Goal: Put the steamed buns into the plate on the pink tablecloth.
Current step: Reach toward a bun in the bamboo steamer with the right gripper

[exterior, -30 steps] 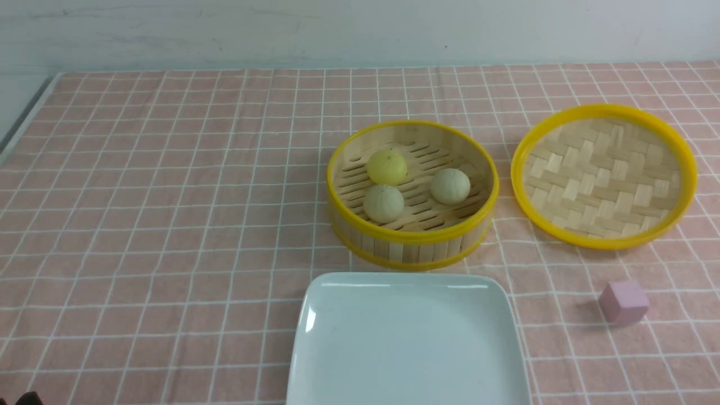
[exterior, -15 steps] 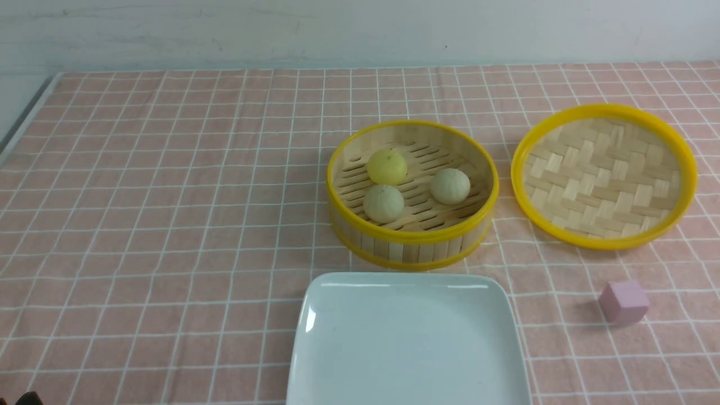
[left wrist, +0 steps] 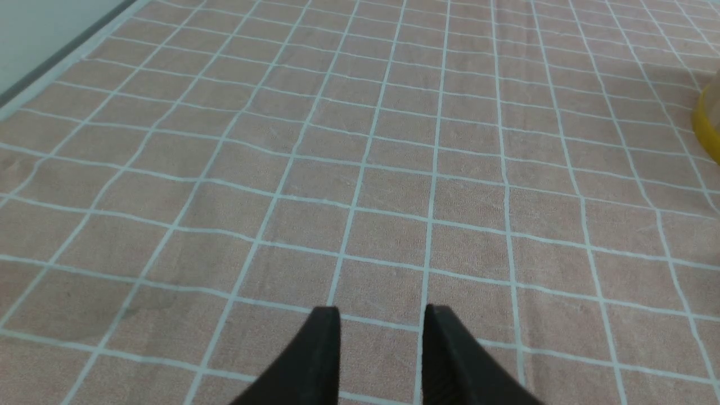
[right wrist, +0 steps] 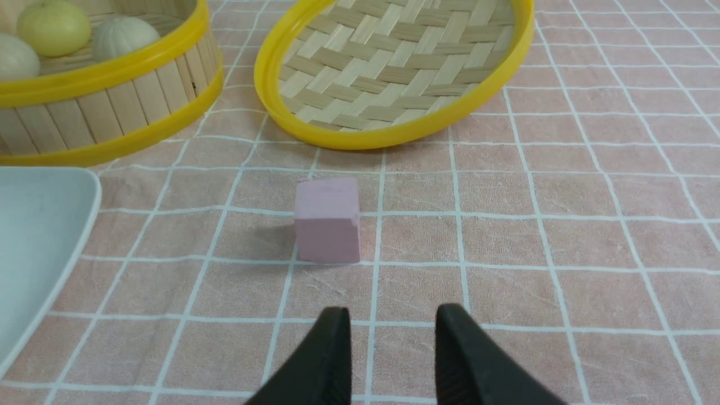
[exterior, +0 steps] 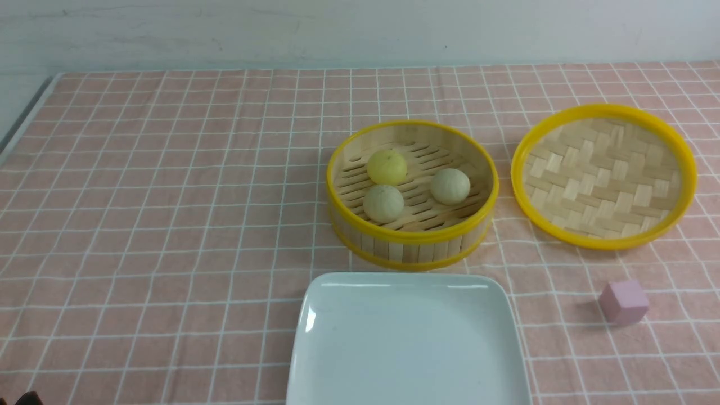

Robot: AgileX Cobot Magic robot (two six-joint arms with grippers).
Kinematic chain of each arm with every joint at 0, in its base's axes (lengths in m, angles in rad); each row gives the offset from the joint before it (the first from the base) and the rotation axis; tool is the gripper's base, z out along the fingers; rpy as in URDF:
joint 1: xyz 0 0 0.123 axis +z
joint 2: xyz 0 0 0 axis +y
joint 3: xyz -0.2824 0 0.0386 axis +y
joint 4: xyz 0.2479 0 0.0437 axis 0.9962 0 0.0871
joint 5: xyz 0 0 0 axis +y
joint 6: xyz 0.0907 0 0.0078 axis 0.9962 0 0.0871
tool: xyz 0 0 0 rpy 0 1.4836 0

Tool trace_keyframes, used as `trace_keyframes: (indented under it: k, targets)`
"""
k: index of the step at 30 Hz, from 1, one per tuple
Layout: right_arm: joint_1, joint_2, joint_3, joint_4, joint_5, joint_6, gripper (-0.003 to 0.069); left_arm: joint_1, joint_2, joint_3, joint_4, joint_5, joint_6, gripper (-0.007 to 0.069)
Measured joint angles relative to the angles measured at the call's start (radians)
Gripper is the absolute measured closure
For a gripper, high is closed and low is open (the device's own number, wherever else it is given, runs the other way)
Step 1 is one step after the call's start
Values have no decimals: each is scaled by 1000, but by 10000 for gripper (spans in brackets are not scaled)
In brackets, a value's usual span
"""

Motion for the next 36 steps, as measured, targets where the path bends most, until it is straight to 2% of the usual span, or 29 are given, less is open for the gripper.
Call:
trace_keyframes:
  k: [3, 5, 7, 8, 9, 10, 11, 13, 15, 21, 24, 25, 26, 28, 31, 32, 33, 34, 36]
  targets:
    - [0, 0, 0, 0, 0, 0, 420, 0, 0, 0, -20, 0, -27, 384]
    - [0, 0, 0, 14, -4, 12, 420, 0, 0, 0, -104, -11, -89, 384]
    - [0, 0, 5, 159, -37, 103, 420, 0, 0, 3, -363, -62, -277, 384]
    - [0, 0, 7, 187, -41, 111, 420, 0, 0, 3, -381, -67, -302, 384]
    - [0, 0, 9, 230, -52, 145, 420, 0, 0, 3, -452, -89, -350, 384]
    - [0, 0, 10, 348, -73, 209, 420, 0, 0, 3, -577, -127, -422, 384]
    - [0, 0, 10, 374, -78, 223, 420, 0, 0, 3, -605, -135, -447, 384]
    - [0, 0, 10, 508, -96, 272, 420, -1, 0, 3, -724, -172, -506, 384]
    - [0, 0, 10, 587, -108, 283, 420, -1, 0, 3, -784, -194, -519, 384]
    - [0, 0, 10, 661, -109, 285, 420, -1, 0, 4, -810, -243, -519, 384]
    - [0, 0, -8, 679, -91, 266, 435, -1, 0, -14, -756, -234, -401, 384]
    - [0, 0, -17, 679, -89, 257, 441, -1, 0, -18, -751, -230, -401, 384]
    - [0, 2, -73, 669, -79, 211, 475, -1, 0, -78, -714, -178, -312, 384]
    - [0, 14, -121, 655, -79, 174, 507, -1, 3, -132, -687, -143, -272, 384]
    - [0, 166, -319, 576, -58, 48, 652, -1, 110, -303, -581, 11, -173, 440]
    - [0, 178, -329, 570, -58, 48, 657, -1, 132, -322, -574, 25, -165, 446]
    - [0, 243, -379, 531, -14, 26, 668, -1, 206, -368, -528, 118, -150, 490]
    - [0, 363, -455, 479, 90, 11, 670, -1, 304, -433, -475, 241, -139, 547]
    - [0, 529, -540, 402, 246, 4, 670, -1, 449, -501, -410, 413, -124, 602]
